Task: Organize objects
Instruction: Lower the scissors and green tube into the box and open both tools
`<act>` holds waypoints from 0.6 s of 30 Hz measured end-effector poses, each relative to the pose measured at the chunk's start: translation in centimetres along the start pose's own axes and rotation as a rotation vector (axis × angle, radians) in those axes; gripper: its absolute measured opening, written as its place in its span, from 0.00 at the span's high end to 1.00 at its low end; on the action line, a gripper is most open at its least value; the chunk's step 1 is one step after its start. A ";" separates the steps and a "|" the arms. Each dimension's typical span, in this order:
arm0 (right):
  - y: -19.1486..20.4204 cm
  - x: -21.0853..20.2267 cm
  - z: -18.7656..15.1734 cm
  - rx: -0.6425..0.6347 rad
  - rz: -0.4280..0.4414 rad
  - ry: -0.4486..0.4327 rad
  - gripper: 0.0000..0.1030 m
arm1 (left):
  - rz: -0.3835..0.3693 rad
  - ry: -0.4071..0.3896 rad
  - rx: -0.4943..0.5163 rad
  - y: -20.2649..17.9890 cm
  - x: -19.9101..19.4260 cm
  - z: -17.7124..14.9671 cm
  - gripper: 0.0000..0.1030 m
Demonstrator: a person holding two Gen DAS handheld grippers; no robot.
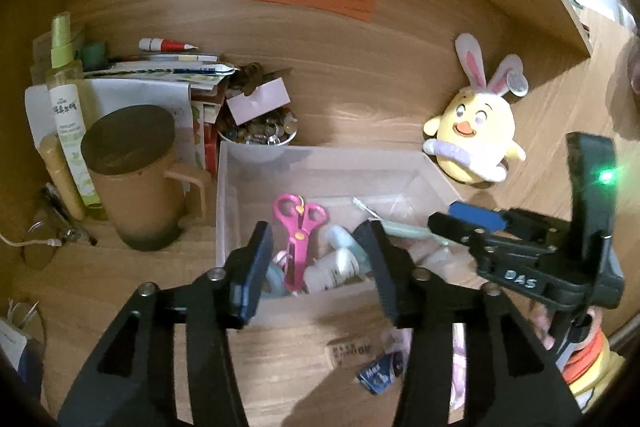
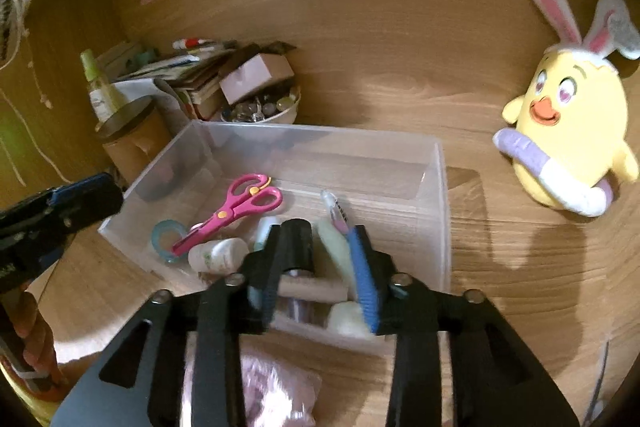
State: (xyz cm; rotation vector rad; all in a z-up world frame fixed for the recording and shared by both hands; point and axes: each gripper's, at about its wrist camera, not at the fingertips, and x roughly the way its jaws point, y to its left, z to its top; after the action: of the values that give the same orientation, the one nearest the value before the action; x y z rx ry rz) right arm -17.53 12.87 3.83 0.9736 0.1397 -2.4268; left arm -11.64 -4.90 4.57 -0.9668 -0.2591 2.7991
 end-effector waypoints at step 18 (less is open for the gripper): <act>-1.8 -5.3 -10.4 0.008 -0.055 0.115 0.54 | 0.098 0.213 0.072 -0.4 0.8 -7.6 0.15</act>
State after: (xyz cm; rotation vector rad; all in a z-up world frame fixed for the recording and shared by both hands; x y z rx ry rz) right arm -8.83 19.56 -0.46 1.1270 0.2001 -2.4226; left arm -7.48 -3.48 -1.74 -1.2798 -0.0832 2.7388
